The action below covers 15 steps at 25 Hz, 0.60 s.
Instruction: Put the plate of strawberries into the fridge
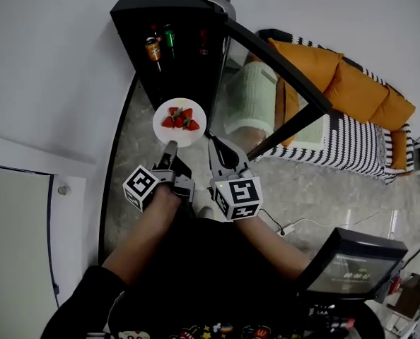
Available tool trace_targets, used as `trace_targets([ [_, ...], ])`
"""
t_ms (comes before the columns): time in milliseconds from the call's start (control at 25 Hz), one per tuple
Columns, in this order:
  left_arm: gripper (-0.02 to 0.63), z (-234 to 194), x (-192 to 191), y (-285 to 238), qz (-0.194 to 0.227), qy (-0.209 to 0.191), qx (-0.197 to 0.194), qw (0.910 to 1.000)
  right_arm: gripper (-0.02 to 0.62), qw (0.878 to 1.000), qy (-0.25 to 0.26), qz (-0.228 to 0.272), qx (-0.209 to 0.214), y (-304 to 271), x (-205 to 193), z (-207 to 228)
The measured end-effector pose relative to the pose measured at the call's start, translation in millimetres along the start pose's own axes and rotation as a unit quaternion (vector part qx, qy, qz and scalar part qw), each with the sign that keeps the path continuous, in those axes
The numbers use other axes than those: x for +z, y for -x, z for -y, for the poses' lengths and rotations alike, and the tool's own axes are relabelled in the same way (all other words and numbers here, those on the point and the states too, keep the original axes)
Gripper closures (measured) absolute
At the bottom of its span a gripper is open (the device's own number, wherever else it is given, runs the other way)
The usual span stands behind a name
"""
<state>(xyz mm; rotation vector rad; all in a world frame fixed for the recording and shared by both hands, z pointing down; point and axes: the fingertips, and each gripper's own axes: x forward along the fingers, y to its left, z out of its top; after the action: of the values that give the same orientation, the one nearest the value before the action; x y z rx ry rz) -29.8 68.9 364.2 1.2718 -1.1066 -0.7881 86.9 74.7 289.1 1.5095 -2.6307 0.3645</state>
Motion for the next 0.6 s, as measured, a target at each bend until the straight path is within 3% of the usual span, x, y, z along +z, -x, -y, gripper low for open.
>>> trace_targets([
  [280, 0.594, -5.2, 28.4, -30.6, -0.01, 0.005, 0.007, 0.9999, 0.591, 1.0, -0.002, -0.013, 0.002, -45.9, -2.0, 0.6],
  [600, 0.594, -6.4, 91.9, -102.9, -0.049, 0.009, 0.018, 0.9986, 0.592, 0.999, -0.009, -0.042, -0.025, -143.0, 3.3, 5.0],
])
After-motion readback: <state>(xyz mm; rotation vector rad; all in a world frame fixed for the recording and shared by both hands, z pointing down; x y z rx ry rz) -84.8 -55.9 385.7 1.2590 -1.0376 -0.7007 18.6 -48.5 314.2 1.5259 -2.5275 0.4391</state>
